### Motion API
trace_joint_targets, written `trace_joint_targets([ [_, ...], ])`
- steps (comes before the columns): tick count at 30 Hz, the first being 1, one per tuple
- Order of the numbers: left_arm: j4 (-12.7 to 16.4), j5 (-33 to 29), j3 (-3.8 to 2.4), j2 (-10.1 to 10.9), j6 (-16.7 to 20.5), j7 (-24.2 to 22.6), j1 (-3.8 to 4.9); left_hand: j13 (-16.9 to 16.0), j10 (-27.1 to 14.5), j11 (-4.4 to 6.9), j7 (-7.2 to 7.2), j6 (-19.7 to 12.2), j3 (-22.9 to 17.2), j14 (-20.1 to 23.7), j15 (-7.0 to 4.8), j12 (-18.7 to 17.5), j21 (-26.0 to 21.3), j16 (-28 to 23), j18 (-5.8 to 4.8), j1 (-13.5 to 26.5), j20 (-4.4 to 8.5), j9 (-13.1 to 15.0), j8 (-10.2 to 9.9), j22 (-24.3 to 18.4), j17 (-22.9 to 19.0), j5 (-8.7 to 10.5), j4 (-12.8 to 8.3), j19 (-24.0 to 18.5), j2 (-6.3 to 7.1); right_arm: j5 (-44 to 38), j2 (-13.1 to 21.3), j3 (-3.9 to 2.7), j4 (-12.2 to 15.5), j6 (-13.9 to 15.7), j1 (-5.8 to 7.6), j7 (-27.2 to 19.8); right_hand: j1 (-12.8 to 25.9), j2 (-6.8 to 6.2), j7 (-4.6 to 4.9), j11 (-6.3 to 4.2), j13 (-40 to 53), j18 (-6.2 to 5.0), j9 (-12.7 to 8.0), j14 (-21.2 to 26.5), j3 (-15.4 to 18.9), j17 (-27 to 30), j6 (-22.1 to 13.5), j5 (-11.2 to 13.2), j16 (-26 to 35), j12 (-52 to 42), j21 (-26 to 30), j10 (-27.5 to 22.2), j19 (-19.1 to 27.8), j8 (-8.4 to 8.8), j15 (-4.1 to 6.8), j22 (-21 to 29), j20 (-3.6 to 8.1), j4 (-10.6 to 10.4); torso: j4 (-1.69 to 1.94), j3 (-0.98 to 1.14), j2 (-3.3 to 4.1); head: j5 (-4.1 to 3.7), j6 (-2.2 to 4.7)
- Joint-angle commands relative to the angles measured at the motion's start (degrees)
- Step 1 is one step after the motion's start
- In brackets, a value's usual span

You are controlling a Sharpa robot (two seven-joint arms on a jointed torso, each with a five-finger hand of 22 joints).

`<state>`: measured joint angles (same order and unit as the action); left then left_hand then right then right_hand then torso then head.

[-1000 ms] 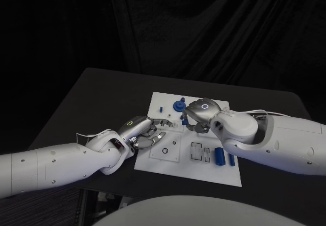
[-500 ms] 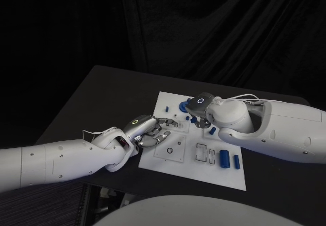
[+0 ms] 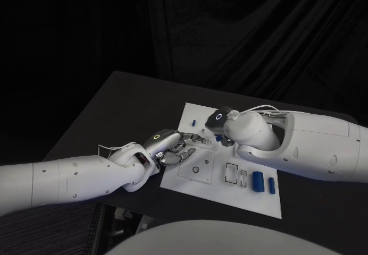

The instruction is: Assemble the parts on the task board

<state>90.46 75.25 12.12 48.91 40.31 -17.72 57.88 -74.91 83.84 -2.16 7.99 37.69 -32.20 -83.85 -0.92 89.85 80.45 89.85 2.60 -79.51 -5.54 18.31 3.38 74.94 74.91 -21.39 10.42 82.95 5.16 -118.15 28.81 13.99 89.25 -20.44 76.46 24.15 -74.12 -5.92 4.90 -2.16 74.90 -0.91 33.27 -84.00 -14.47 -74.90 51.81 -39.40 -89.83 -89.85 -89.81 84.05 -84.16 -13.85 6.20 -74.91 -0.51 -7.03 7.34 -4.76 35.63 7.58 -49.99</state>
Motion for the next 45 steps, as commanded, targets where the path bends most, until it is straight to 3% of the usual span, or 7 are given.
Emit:
trace_joint_targets([
  [1,-0.1,-0.3,-0.04,-0.4,0.0,-0.4,0.11,-15.1,6.2,-0.11,-0.10,0.6,0.2,-6.2,-0.04,0.1,-0.1,0.2,0.16,0.6,0.24,0.0,0.3,10.6,15.1,-0.27,0.1,-0.2,-0.15,-1.8,-0.5,0.05,-0.4,-3.3,0.04,-0.3,0.7,0.11,-2.72,-0.39,15.1,0.91,9.2,-6.0,-0.4,-15.1,2.6,0.4,-0.2,-0.1,-0.2,6.0,-5.8,0.08,0.30,-15.1,0.44,0.1,0.43,-0.22,0.06,0.57,-0.01],
  [8,-0.5,-0.3,-0.04,-0.9,-0.2,-0.3,0.11,-15.1,6.2,-0.12,-0.08,0.8,0.2,-6.2,-0.03,0.1,0.0,0.2,0.15,0.6,0.23,0.0,0.4,10.6,15.1,-0.27,0.1,-0.1,-0.17,-3.3,-1.2,0.13,-0.6,-2.7,-0.09,0.0,0.6,0.23,-2.81,-0.36,15.1,0.91,9.4,-6.0,-0.7,-15.1,3.1,0.5,-0.2,-0.1,-0.2,6.0,-5.8,0.01,0.31,-15.1,0.47,0.5,0.52,-0.25,-0.05,2.50,-0.01],
  [17,-1.0,-0.3,-0.04,-1.6,-0.5,-0.1,0.11,-15.1,6.2,-0.12,-0.08,0.8,0.2,-6.2,-0.03,0.1,0.0,0.2,0.15,0.6,0.23,0.0,0.4,10.6,15.1,-0.27,0.1,-0.1,-0.17,-5.3,-1.4,0.15,0.0,-4.0,-0.40,0.9,0.9,-0.20,-2.78,-0.38,15.1,0.91,9.7,-6.0,-0.8,-15.1,3.2,1.6,-0.2,-0.1,-0.2,6.0,-5.8,0.25,0.31,-15.1,0.48,1.3,0.46,-0.20,-0.05,3.55,-0.01],
  [27,-1.2,-0.3,-0.04,-1.9,-0.5,-0.1,0.11,-15.1,6.2,-0.17,0.00,1.2,0.2,-6.2,0.01,0.1,0.0,0.2,0.13,0.7,0.20,0.0,0.4,10.6,15.1,-0.26,0.1,-0.1,-0.20,-7.0,-1.8,0.15,-0.4,-5.2,-1.22,1.8,1.8,-0.27,-2.78,-0.42,15.1,0.91,9.8,-6.0,-1.0,-15.1,3.0,4.2,-0.2,-0.1,-0.2,6.0,-5.8,1.16,0.30,-15.1,0.48,1.8,0.47,-0.44,-0.25,4.20,-0.01],
  [31,-1.2,-0.3,-0.04,-2.0,-0.5,-0.1,0.11,-15.1,6.2,-0.18,0.02,1.3,0.2,-6.2,0.02,0.1,0.0,0.2,0.13,0.7,0.19,0.0,0.4,10.6,15.1,-0.25,0.1,-0.1,-0.20,-7.3,-1.8,0.15,-0.7,-5.2,-1.50,1.9,2.3,-0.23,-2.81,-0.44,15.1,0.91,9.8,-6.0,-1.0,-15.1,3.1,5.8,-0.2,-0.1,-0.2,6.0,-5.8,1.59,0.29,-15.1,0.46,2.1,0.39,-0.44,-0.23,4.44,-0.01],
  [38,-1.3,-0.3,-0.04,-2.1,-0.5,-0.2,0.11,-15.1,6.2,-0.19,0.04,1.3,0.2,-6.2,0.03,0.1,0.0,0.2,0.14,0.7,0.18,-0.1,0.4,10.6,15.1,-0.24,0.1,-0.1,-0.20,-7.4,-1.9,0.15,-1.4,-3.1,-2.30,1.5,2.6,-0.04,-2.76,-0.41,15.1,0.91,9.8,-6.0,-1.0,-15.1,3.1,6.3,-0.2,-0.1,-0.2,6.0,-5.8,1.81,0.31,-15.1,0.47,2.0,0.63,-0.37,-0.25,4.39,-0.01],
  [45,-1.3,-0.3,-0.04,-2.1,-0.5,-0.3,0.10,-15.1,6.2,-0.20,0.05,1.4,0.2,-6.2,0.04,0.1,0.0,0.2,0.13,0.7,0.18,-0.1,0.4,10.6,15.1,-0.24,0.1,-0.1,-0.19,-7.5,-2.3,0.14,-2.2,-1.2,-3.52,1.3,3.0,-0.05,-2.73,-0.39,15.1,0.91,9.8,-6.0,-1.0,-15.1,2.9,7.3,-0.2,-0.1,-0.2,6.0,-5.8,2.28,0.31,-15.1,0.47,2.1,0.32,-0.45,-0.19,4.94,-0.01],
])
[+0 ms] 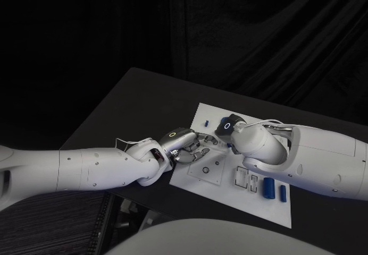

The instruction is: Assemble the parts on the task board

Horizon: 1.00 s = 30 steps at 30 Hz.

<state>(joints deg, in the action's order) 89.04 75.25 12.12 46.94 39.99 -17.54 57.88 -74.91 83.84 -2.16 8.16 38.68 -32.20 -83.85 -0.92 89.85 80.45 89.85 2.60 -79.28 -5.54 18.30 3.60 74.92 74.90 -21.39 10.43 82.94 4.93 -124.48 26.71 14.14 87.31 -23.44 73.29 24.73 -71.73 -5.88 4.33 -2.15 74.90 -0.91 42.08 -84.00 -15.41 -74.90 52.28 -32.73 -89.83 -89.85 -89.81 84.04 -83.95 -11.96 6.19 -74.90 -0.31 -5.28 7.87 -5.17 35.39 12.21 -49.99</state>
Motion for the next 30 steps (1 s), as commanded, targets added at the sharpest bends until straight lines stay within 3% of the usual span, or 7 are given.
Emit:
trace_joint_targets([
  [1,0.1,-0.3,-0.04,-0.2,-0.2,-0.5,0.10,-15.1,6.2,-0.20,-0.12,0.4,0.2,-6.2,0.04,0.1,0.0,0.2,0.13,0.5,0.18,0.0,0.2,10.7,15.1,-0.24,0.1,-0.1,0.04,-1.1,-0.2,-0.01,-0.4,2.0,-0.48,0.7,0.7,-0.10,-2.14,-0.39,15.1,0.91,0.9,-6.0,0.0,-15.1,2.3,1.3,-0.2,-0.2,-0.2,6.0,-6.0,0.60,0.30,-15.1,0.26,0.5,-0.23,-0.02,0.06,0.38,-0.01],
  [7,0.2,-0.3,-0.04,-0.2,-0.2,-0.5,0.10,-15.1,6.2,-0.23,-0.09,0.7,0.3,-6.2,0.05,0.1,0.1,0.2,0.12,0.5,0.16,0.0,0.2,10.7,15.1,-0.23,0.1,0.0,0.06,-1.2,-0.5,-0.01,-0.7,2.5,-1.02,0.4,0.8,-0.14,-2.10,-0.37,15.1,0.91,0.8,-6.0,0.0,-15.1,1.9,2.1,-0.2,-0.2,-0.2,6.0,-6.0,1.12,0.27,-15.1,0.24,0.7,-0.23,0.01,0.06,0.91,-0.01],
  [15,0.1,-0.3,-0.04,-0.2,-0.3,-0.5,0.10,-15.1,6.2,-0.25,-0.06,0.9,0.3,-6.2,0.08,0.1,0.0,0.2,0.13,0.5,0.15,0.0,0.3,10.7,15.1,-0.23,0.2,-0.1,0.07,-1.2,-0.7,-0.01,-1.0,2.5,-1.29,0.0,1.0,-0.12,-2.01,-0.33,15.1,0.91,0.7,-6.0,0.0,-15.1,1.5,4.2,-0.2,-0.2,-0.2,6.0,-6.0,1.90,0.21,-15.1,0.19,1.1,-0.19,0.09,0.12,0.94,-0.01],
  [17,0.1,-0.3,-0.04,-0.2,-0.3,-0.5,0.10,-15.1,6.2,-0.25,-0.06,0.9,0.3,-6.2,0.08,0.1,0.0,0.2,0.13,0.5,0.15,0.0,0.3,10.7,15.1,-0.23,0.2,-0.1,0.07,-1.2,-0.8,-0.01,-1.2,2.5,-1.35,-0.1,1.0,-0.12,-1.99,-0.31,15.1,0.91,0.6,-6.0,0.0,-15.1,1.3,4.6,-0.2,-0.2,-0.2,6.0,-6.0,2.21,0.20,-15.1,0.17,1.1,-0.11,0.03,0.04,0.96,-0.01],
  [21,-0.1,-0.3,-0.04,-0.3,-0.3,-0.6,0.10,-15.1,6.2,-0.25,-0.06,0.9,0.3,-6.2,0.08,0.1,0.0,0.2,0.13,0.5,0.15,0.0,0.3,10.7,15.1,-0.23,0.2,-0.1,0.07,-1.2,-0.9,-0.02,-1.4,3.2,-1.50,-0.4,1.5,-0.17,-1.80,-0.17,15.1,0.89,0.0,-6.0,0.1,-15.1,-0.4,6.0,-0.2,-0.2,-0.1,6.0,-6.0,3.79,0.07,-15.1,0.06,1.2,-0.16,-0.06,0.06,1.13,-0.01],
  [22,-0.1,-0.3,-0.04,-0.4,-0.3,-0.6,0.09,-15.1,6.2,-0.25,-0.06,0.9,0.3,-6.2,0.08,0.1,0.0,0.2,0.13,0.5,0.15,0.0,0.3,10.7,15.1,-0.23,0.2,-0.1,0.07,-1.2,-0.9,-0.02,-1.5,3.5,-1.54,-0.5,1.8,-0.16,-1.70,-0.09,15.1,0.89,-0.6,-6.0,0.2,-15.1,-1.4,7.4,-0.2,-0.2,-0.2,6.0,-6.0,4.78,-0.04,-15.1,-0.04,1.1,-0.21,-0.09,0.05,1.24,-0.01],
  [30,-0.4,-0.3,-0.04,-0.5,-0.4,-0.5,0.08,-15.1,6.2,-0.28,-0.02,1.0,0.3,-6.2,0.10,0.1,0.1,0.2,0.12,0.5,0.13,-0.1,0.3,10.7,15.1,-0.22,0.2,0.0,0.08,-1.2,-0.8,-0.02,-1.8,5.9,-1.61,-0.9,2.5,-0.26,-1.43,0.10,15.1,0.87,-2.1,-6.0,0.3,-15.1,-3.5,8.4,-0.2,-0.2,-0.1,6.0,-6.0,6.96,-0.29,-15.0,-0.26,1.0,-0.24,-0.18,-0.05,1.63,-0.01],
])
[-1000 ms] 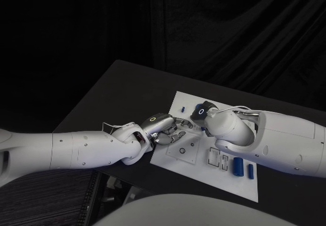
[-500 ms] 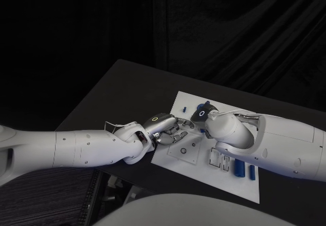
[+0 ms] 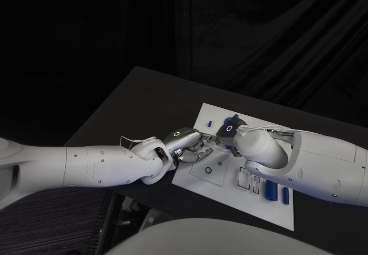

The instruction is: Assemble the parts on the task board

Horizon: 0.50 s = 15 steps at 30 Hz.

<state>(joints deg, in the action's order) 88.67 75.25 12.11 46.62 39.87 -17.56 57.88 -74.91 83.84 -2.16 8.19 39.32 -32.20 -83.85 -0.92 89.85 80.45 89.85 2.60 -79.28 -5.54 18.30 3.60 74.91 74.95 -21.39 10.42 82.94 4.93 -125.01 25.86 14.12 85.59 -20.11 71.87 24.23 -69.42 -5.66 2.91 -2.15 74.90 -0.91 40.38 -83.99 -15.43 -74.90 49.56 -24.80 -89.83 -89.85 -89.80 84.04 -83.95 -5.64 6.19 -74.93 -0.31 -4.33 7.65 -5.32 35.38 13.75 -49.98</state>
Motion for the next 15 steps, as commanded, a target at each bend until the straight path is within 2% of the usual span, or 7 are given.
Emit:
trace_joint_targets([
  [1,0.0,-0.3,-0.03,-0.2,-0.3,-0.5,0.08,-15.1,6.2,-0.28,-0.06,0.4,0.3,-6.2,0.10,0.1,0.1,0.2,0.12,0.5,0.13,-0.1,0.3,10.7,15.1,-0.22,0.2,0.0,0.08,-0.6,0.1,0.01,-0.1,2.9,-0.19,-0.5,0.3,-0.51,0.05,0.16,15.1,0.86,-0.7,-6.0,0.4,-15.1,-1.1,1.4,-0.2,-0.2,0.0,6.0,-6.0,1.06,-0.36,-15.0,-0.34,0.0,0.01,0.00,-0.06,0.07,-0.02],
  [7,-0.1,-0.3,-0.03,-0.3,-0.3,-0.6,0.07,-15.1,6.2,-0.29,-0.04,0.4,0.3,-6.2,0.11,0.1,0.1,0.2,0.12,0.5,0.12,-0.1,0.3,10.7,15.1,-0.22,0.2,0.0,0.10,-0.6,0.4,0.01,-0.1,5.3,-0.20,-0.7,1.3,-0.57,0.28,0.41,15.1,0.85,-2.7,-6.0,1.8,-15.1,-3.8,8.2,-0.2,-0.2,0.0,6.0,-5.9,2.06,-0.54,-15.0,-0.54,-0.5,0.14,0.11,-0.07,0.11,-0.02],
  [13,-0.1,-0.3,-0.03,-0.2,-0.3,-0.5,0.06,-15.1,6.2,-0.31,-0.02,0.6,0.4,-6.2,0.12,0.1,0.0,0.2,0.12,0.5,0.11,-0.1,0.3,10.7,15.1,-0.22,0.1,0.0,0.11,-0.6,1.9,0.00,0.6,9.0,-0.17,-1.2,1.3,-0.69,0.12,0.35,15.1,0.84,-5.2,-6.0,3.4,-15.1,-8.0,11.2,-0.2,-0.2,0.0,6.0,-5.9,2.13,-0.39,-15.0,-0.46,-0.9,0.06,0.13,-0.11,0.28,-0.02],
  [15,-0.1,-0.3,-0.02,-0.1,-0.2,-0.5,0.05,-15.1,6.2,-0.36,0.04,1.2,0.4,-6.2,0.16,0.1,0.1,0.2,0.11,0.5,0.08,0.0,0.3,10.7,15.1,-0.22,0.1,0.0,0.13,-0.4,3.1,-0.01,1.5,11.7,-0.12,-1.5,1.3,-0.81,-0.03,0.26,15.1,0.85,-5.9,-6.0,3.9,-15.1,-9.0,12.0,-0.2,-0.2,0.0,6.0,-5.9,2.10,-0.28,-15.0,-0.38,-1.2,0.05,0.14,-0.13,0.01,-0.02],
])
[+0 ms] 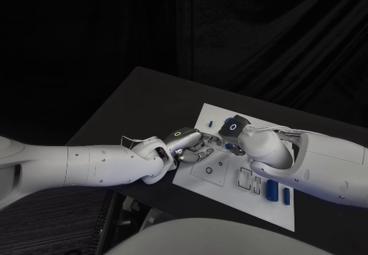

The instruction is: Assemble the parts on the task board

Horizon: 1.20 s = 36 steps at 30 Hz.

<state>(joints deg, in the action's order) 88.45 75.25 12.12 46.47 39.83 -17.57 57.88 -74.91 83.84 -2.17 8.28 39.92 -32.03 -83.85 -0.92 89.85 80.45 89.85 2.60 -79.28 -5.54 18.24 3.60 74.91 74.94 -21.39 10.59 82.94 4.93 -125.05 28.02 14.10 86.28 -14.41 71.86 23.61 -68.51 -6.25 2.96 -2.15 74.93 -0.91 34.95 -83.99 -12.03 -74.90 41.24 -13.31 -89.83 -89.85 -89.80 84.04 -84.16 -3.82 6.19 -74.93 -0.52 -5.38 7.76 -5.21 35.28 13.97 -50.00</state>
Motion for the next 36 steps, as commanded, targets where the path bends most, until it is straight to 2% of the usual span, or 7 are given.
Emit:
trace_joint_targets([
  [1,0.2,-0.3,-0.04,0.2,-0.2,-0.5,0.04,-15.1,6.2,-0.37,-0.04,0.6,0.2,-6.2,0.16,0.1,0.1,0.2,0.11,0.5,0.07,0.1,0.4,10.7,15.1,-0.22,0.0,0.0,0.12,-0.3,1.6,0.00,1.3,7.3,-0.04,-1.1,0.2,-0.27,-0.14,0.20,15.1,0.85,-0.9,-6.0,0.8,-15.1,-1.3,0.7,-0.2,-0.2,0.0,6.0,-5.7,0.30,-0.22,-15.0,-0.13,-0.2,-0.07,0.03,-0.03,-0.34,0.00],
  [8,0.4,-0.3,-0.04,0.6,0.0,-0.7,-0.03,-15.1,6.2,-0.55,0.20,1.6,0.2,-6.2,0.33,0.1,0.1,0.2,0.10,0.5,-0.06,-0.3,0.5,10.8,15.1,-0.14,-0.1,0.1,0.10,2.2,6.7,-0.03,5.4,16.3,1.09,-2.6,-1.1,-0.15,-0.49,-0.04,15.1,0.90,-1.6,-6.0,0.8,-15.1,-1.7,0.3,-0.2,-0.2,-0.2,6.0,-5.8,0.10,-0.02,-15.1,0.03,0.0,-0.24,0.17,-0.20,-2.04,0.00],
  [13,0.8,-0.3,-0.04,1.2,0.4,-1.0,-0.06,-15.1,6.2,-0.68,0.32,2.2,0.2,-6.2,0.44,0.1,0.1,0.2,0.09,0.6,-0.17,-0.5,0.6,10.8,15.1,-0.19,-0.1,0.1,0.07,7.5,11.5,-0.04,8.9,22.8,2.23,-3.9,-4.0,1.07,-0.81,-0.39,15.1,0.91,-2.9,-6.0,-0.3,-15.1,1.4,-6.8,-0.2,-0.2,-0.2,6.0,-5.8,-0.77,0.36,-15.1,0.45,0.6,-0.47,0.20,-0.24,-4.53,0.00],
  [17,1.4,-0.3,-0.04,2.2,0.9,-1.3,-0.07,-15.1,6.2,-0.87,0.50,3.2,0.1,-6.2,0.60,0.1,0.1,0.2,0.08,0.5,-0.31,-0.9,0.7,10.9,15.1,-0.23,-0.2,0.2,-0.02,14.1,15.9,-0.03,11.2,27.5,2.85,-5.2,-5.9,2.10,0.24,0.31,15.1,0.91,-4.1,-6.0,-2.9,-15.1,4.8,-13.2,-0.2,-0.2,-0.2,6.0,-5.8,-1.38,-0.24,-15.1,0.09,1.4,-0.68,0.20,-0.31,-7.46,0.00],
  [19,1.6,-0.9,-0.04,2.7,1.5,-2.3,-0.07,-15.1,6.2,-0.92,0.54,3.4,0.1,-6.2,0.64,0.1,0.1,0.2,0.08,0.5,-0.35,-0.9,0.7,10.9,15.1,-0.24,-0.2,0.1,-0.04,16.4,17.5,-0.02,11.7,28.8,2.98,-5.5,-6.2,2.19,0.94,0.78,15.1,0.91,-4.4,-6.0,-3.6,-15.1,5.7,-13.8,-0.2,-0.2,-0.2,6.0,-5.8,-1.50,-0.62,-15.1,-0.23,1.6,-0.71,0.20,-0.35,-8.49,0.00],
  [28,2.9,-3.9,-0.04,4.6,3.7,-5.9,-0.07,-15.1,6.2,-1.34,0.54,7.2,-0.8,-6.2,1.02,0.1,0.6,0.2,-0.07,-0.2,-0.73,-1.5,1.8,11.2,15.1,-0.59,-0.8,0.6,-0.56,20.5,20.4,0.04,11.8,32.0,2.58,-6.3,-4.2,2.06,1.92,1.76,15.1,0.91,-6.8,-6.0,-2.9,-15.1,8.1,-3.7,-0.2,-0.2,-0.2,6.0,-5.8,-0.74,-2.08,-15.1,-1.76,-0.7,-1.34,0.32,-0.75,-12.36,0.00],
  [36,5.1,-4.2,-0.08,7.9,5.0,-5.7,0.72,-15.1,6.2,-1.38,0.57,7.4,-0.8,-6.2,1.06,0.1,0.6,0.2,-0.05,-0.2,-0.77,-1.6,1.8,11.2,15.1,-0.57,-0.8,0.6,-0.40,22.3,18.3,0.05,9.3,33.7,0.96,-7.9,-4.6,1.77,1.64,1.64,15.1,0.91,-8.8,-6.0,-2.3,-15.1,7.6,-1.0,-0.2,-0.2,-0.2,6.0,-5.8,0.13,-1.78,-15.1,-1.61,-1.2,-2.24,0.47,-0.61,-12.56,0.00],
])
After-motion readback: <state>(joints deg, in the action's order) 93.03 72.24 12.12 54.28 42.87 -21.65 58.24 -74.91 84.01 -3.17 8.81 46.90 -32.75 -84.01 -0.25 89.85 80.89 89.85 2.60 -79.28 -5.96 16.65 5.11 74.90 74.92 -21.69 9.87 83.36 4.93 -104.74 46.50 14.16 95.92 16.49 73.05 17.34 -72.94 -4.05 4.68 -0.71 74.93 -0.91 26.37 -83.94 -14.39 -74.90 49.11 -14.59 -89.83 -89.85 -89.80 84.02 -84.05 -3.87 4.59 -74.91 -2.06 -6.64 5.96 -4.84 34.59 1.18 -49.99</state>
